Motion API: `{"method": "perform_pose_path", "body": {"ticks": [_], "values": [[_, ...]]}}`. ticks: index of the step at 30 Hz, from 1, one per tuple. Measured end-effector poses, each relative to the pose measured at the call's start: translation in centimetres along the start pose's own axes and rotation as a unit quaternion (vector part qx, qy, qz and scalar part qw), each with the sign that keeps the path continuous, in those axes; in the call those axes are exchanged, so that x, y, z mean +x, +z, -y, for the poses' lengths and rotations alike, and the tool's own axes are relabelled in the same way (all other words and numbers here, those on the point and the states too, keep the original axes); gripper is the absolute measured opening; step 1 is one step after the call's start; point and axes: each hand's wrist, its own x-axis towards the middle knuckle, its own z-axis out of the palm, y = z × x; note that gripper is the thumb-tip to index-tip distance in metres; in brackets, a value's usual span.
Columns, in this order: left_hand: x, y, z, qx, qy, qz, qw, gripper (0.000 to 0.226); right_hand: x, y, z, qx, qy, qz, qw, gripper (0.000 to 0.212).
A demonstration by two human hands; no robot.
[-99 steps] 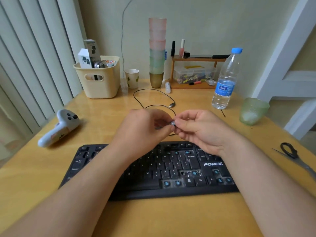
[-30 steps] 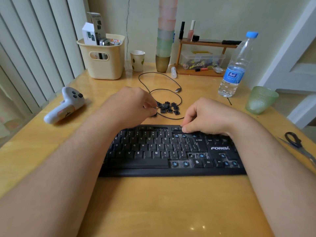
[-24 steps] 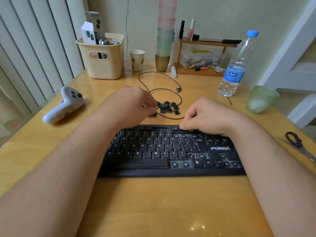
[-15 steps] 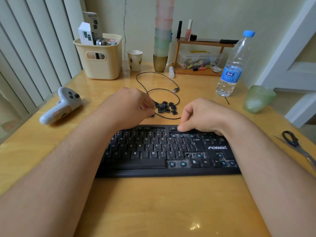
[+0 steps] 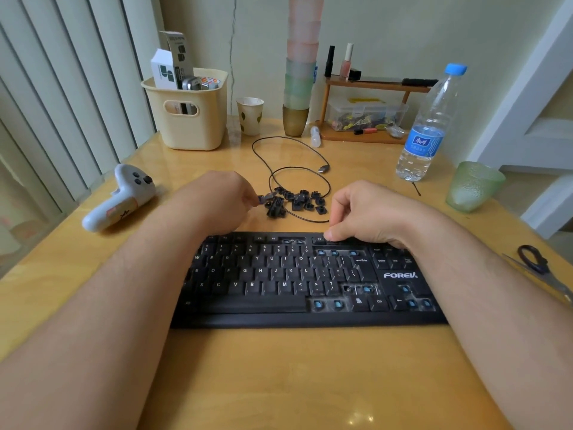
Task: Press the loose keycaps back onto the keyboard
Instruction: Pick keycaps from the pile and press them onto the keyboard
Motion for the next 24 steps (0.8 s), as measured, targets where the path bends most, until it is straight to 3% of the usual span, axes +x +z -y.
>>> {"method": "perform_pose_path", "body": {"ticks": [4,8,11,14,24], "values": [[0.0,-0.5,0.9,-0.005,-0.021,0.023,0.999,0.036,1.6,0.2,2.6,-0.061,-0.098,-0.059,0.992,0.008],[-0.1,-0.4,0.9,-0.010,-0.015,0.016,1.000,0.037,4.1,2.2,5.5,-0.143,-0.179,-0.056,0.972,0.023],[-0.1,-0.4,0.9,-0.013,-0.013,0.015,1.000,0.039,5.2,3.5,6.5,-0.197,-0.189,-0.011,0.962,0.040],[0.0,-0.1,1.0,-0.022,-0.012,0.013,1.000,0.040,6.1,4.2,6.7,-0.226,-0.166,-0.026,0.959,0.045],[0.4,0.2,0.8,-0.026,-0.008,0.009,1.000,0.039,6.5,4.4,5.2,-0.211,-0.195,-0.036,0.957,0.011]]}}
